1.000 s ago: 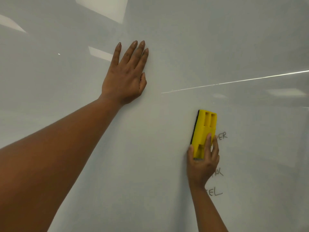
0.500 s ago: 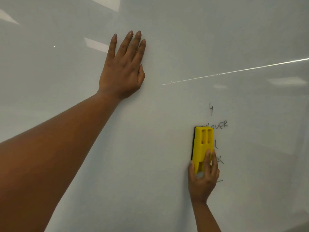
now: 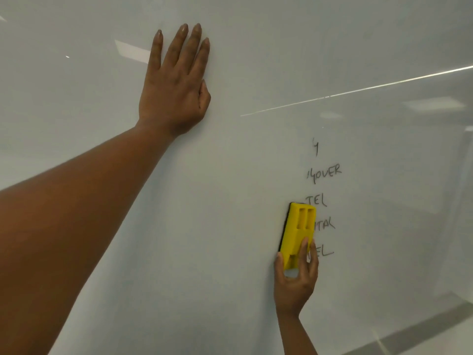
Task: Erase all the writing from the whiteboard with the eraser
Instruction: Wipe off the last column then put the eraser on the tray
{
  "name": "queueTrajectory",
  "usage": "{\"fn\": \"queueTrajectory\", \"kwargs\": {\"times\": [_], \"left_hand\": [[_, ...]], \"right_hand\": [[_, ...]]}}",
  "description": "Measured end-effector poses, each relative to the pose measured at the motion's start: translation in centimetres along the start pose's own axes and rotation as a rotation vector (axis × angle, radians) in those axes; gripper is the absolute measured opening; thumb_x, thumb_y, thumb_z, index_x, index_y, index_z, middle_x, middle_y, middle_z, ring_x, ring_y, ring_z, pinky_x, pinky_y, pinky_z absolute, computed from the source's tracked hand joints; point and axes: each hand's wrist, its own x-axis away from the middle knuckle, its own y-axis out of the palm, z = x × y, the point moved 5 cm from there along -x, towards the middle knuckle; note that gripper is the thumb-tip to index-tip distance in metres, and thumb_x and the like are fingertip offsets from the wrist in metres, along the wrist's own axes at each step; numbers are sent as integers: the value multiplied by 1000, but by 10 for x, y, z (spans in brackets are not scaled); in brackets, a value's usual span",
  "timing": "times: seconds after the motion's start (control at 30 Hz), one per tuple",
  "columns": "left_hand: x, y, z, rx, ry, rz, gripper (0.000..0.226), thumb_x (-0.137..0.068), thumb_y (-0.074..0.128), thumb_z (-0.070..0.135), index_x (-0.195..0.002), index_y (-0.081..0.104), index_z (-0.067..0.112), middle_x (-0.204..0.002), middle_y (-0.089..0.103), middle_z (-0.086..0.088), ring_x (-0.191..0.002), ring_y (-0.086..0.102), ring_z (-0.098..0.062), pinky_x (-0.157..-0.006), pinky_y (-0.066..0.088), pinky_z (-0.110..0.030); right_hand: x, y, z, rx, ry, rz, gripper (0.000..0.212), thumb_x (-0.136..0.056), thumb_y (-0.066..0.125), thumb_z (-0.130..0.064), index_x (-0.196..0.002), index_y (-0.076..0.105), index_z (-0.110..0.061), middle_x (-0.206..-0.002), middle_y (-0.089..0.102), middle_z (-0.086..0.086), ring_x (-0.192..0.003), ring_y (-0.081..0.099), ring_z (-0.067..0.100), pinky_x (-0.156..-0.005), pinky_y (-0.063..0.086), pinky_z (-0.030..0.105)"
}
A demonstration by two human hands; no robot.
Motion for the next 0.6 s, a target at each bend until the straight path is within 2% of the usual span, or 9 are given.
{"fn": "queueTrajectory", "kwargs": {"times": [0.07, 0.13, 0.23, 0.33, 0.43, 0.6], "left_hand": [[0, 0, 0, -1, 1, -3, 59, -94, 24, 25, -149, 17, 3, -156, 13, -17, -144, 9, -31, -117, 1, -50], [1, 0, 1, -2, 1, -6, 59, -94, 24, 25, -149, 17, 4, -156, 12, -17, -144, 9, -31, -117, 1, -50], [2, 0, 1, -6, -5, -6, 59, -95, 24, 25, -149, 16, 4, -157, 11, -16, -145, 7, -31, -117, 1, -49], [2, 0, 1, 2, -3, -5, 59, -95, 25, 24, -149, 16, 4, -157, 11, -17, -145, 7, -30, -117, 1, -49], [3, 1, 1, 12, -4, -5, 59, -95, 26, 23, -149, 15, 4, -157, 11, -17, -145, 6, -30, -117, 1, -50], [6, 2, 0, 15, -7, -8, 59, -96, 25, 26, -150, 13, 6, -157, 11, -16, -145, 6, -30, -117, 2, -51]], "right_hand": [[-6, 5, 2, -33, 123, 48, 65, -79, 59, -37, -137, 41, -14, -136, 46, 15, -120, 43, 20, -88, 49, 50], [-10, 11, -2, -79, 204, 83, 69, -78, 63, -37, -139, 39, -15, -137, 45, 12, -121, 46, 23, -77, 53, 54], [-11, 17, -18, -88, 172, 89, 70, -78, 61, -43, -140, 39, -17, -138, 44, 7, -122, 48, 25, -78, 54, 52], [-3, 16, -28, -71, 101, 72, 66, -79, 60, -41, -137, 43, -14, -137, 46, 9, -123, 44, 15, -89, 50, 45], [15, 11, -18, -35, 96, 50, 64, -80, 59, -39, -135, 46, -10, -136, 46, 11, -123, 40, 9, -90, 48, 41], [35, 0, 23, -26, 286, 83, 67, -75, 69, -27, -135, 46, -8, -133, 49, 16, -116, 52, 34, -80, 53, 49]]}}
